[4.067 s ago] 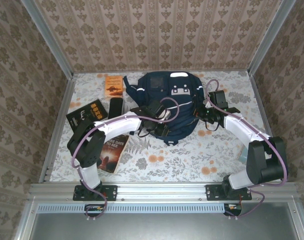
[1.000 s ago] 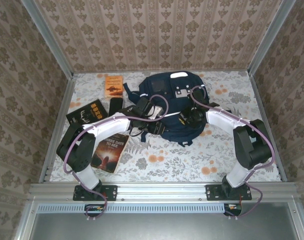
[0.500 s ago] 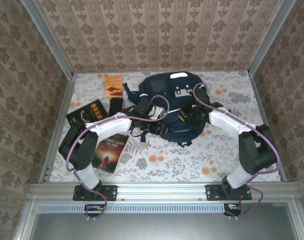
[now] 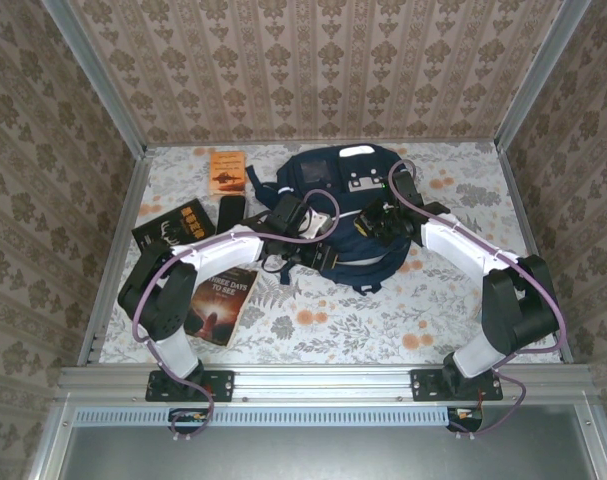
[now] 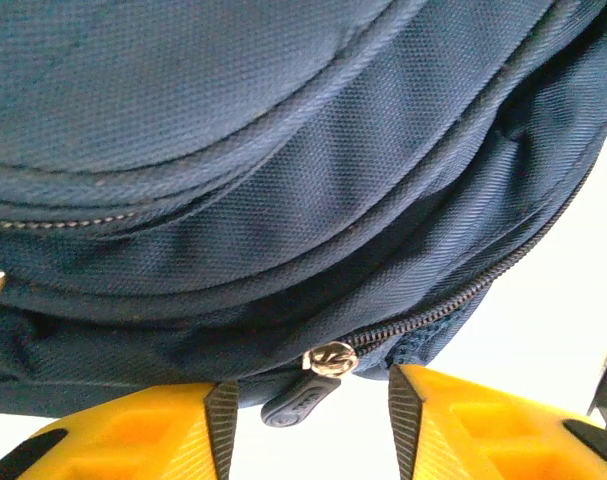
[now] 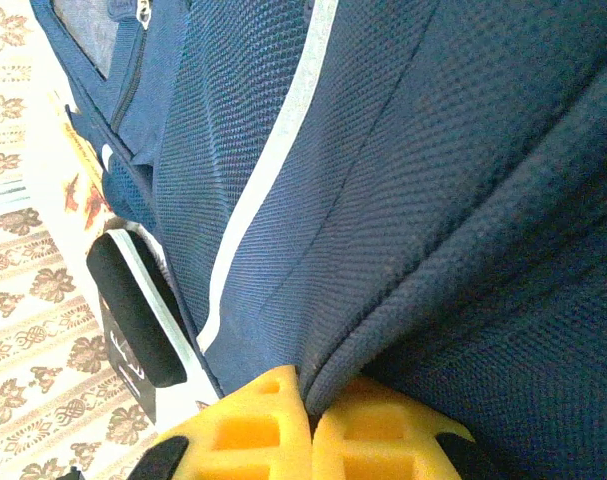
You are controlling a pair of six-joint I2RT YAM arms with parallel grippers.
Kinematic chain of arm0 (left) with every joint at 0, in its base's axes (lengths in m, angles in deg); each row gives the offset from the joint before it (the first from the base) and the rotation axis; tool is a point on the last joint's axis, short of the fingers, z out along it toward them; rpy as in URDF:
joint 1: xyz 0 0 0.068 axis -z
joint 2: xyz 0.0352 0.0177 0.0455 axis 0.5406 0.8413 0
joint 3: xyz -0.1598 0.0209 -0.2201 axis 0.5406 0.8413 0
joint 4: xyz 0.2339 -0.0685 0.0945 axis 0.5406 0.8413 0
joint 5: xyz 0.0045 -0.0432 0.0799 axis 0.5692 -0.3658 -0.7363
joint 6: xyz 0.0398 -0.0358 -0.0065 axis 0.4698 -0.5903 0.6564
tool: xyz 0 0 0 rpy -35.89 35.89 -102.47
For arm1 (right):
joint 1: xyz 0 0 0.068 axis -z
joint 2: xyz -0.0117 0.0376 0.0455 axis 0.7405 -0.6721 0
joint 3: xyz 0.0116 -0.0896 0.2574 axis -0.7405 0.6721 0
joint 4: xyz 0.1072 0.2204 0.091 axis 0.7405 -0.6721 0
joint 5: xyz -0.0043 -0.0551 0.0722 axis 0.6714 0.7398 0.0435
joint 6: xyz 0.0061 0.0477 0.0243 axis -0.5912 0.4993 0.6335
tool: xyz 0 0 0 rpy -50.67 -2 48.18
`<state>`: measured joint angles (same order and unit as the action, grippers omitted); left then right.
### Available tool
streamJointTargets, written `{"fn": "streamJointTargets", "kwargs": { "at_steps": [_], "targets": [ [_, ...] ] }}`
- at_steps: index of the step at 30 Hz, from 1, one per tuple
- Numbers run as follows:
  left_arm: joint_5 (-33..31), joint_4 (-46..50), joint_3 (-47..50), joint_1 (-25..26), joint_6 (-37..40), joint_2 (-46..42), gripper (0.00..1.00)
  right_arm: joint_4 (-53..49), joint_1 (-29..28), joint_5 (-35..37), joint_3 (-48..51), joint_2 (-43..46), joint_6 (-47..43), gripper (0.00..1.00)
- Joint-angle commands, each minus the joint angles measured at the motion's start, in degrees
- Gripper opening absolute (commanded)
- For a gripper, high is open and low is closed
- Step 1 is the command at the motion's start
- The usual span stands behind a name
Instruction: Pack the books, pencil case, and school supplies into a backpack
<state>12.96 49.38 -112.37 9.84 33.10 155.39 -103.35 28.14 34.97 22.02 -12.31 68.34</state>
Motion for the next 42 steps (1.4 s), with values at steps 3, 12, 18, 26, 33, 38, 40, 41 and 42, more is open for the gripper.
{"fn": "streamJointTargets", "kwargs": {
  "at_steps": [3,12,18,26,33,38,40,41,42],
  "targets": [
    [0.3,-3.5,3.3,1.3,-0.6,-1.0,0.41,2.1,-0.3,-2.5,-3.5,1.2,-0.7,0.00],
    [-3.4,-7.7,6.1,2.9,-0.5,-1.2,0.32,2.1,-0.2,-2.7,-4.0,0.6,-0.8,0.00],
    [-5.3,-10.1,6.2,3.0,-0.4,-1.3,0.28,1.9,-0.2,-2.6,-3.8,0.9,-0.8,0.00],
    [-6.6,-13.6,6.7,3.1,-0.8,-1.2,0.26,2.1,-0.3,-2.8,-3.5,0.8,-0.8,0.00],
    [-7.9,-13.4,7.4,3.1,0.0,-1.9,0.05,0.9,-0.1,-1.6,-3.3,1.3,-1.2,0.00],
    [-9.2,-11.8,8.2,2.8,1.3,-3.8,0.00,-0.1,0.3,0.2,-2.5,2.0,-1.6,0.00],
    [-9.7,-11.1,8.5,2.6,1.7,-4.4,0.00,-0.6,0.4,0.9,-2.2,2.2,-1.9,0.00],
    [-10.2,-10.8,8.6,2.4,1.9,-4.8,0.00,-1.0,0.6,1.3,-2.2,2.3,-2.1,0.00],
    [-11.1,-10.3,8.8,2.3,2.1,-5.2,0.00,-1.5,0.6,1.6,-2.2,2.4,-2.3,0.00]
  ]
}}
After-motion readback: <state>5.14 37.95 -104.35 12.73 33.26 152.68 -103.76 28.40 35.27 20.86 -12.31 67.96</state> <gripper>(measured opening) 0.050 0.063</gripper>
